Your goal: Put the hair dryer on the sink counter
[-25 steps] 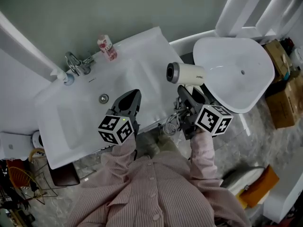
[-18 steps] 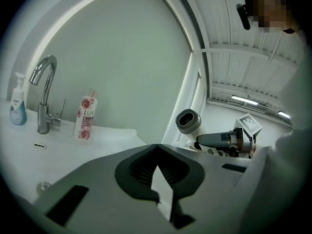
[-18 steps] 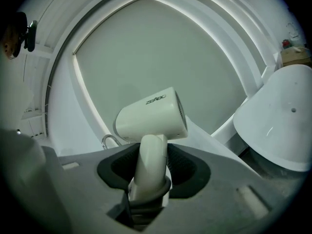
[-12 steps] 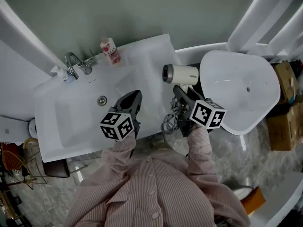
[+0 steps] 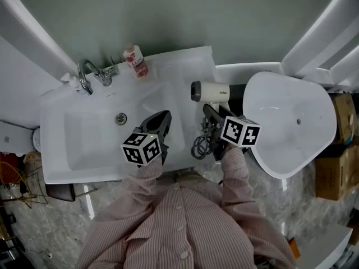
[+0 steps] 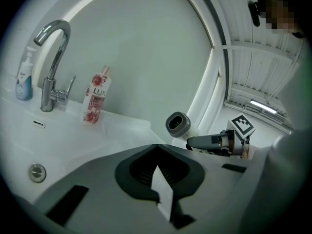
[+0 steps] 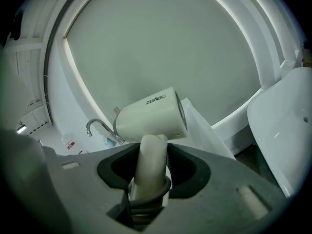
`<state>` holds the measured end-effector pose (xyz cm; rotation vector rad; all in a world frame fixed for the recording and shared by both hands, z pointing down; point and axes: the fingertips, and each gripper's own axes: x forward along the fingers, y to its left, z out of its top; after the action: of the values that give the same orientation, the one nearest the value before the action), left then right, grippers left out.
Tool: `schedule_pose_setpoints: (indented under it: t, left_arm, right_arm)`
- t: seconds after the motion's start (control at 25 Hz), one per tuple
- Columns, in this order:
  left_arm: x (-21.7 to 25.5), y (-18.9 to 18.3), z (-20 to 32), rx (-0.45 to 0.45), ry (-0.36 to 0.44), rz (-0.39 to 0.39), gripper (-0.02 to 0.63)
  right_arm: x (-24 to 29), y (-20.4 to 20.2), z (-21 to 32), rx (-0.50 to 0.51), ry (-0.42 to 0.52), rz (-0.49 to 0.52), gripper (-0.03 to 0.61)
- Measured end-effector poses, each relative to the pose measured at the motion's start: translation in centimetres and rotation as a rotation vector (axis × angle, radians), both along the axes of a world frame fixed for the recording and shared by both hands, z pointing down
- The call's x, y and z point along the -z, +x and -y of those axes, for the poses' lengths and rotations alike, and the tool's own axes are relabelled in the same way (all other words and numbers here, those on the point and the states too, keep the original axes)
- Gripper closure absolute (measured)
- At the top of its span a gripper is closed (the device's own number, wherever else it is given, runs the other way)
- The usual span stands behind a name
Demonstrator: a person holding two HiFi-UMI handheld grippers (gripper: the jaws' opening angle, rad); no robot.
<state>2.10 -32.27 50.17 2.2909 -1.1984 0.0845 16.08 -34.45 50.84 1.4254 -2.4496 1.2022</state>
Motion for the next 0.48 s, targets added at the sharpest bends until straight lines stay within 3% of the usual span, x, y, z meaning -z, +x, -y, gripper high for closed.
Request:
schedule_pose_setpoints:
  t: [0.48]
  left_arm:
    - [-3.5, 0.0, 1.5, 0.001, -0.133, -0.004, 0.612]
  right_arm:
    - [-4.2, -2.1, 3.9, 0.093, -0.1, -0.125, 0.411]
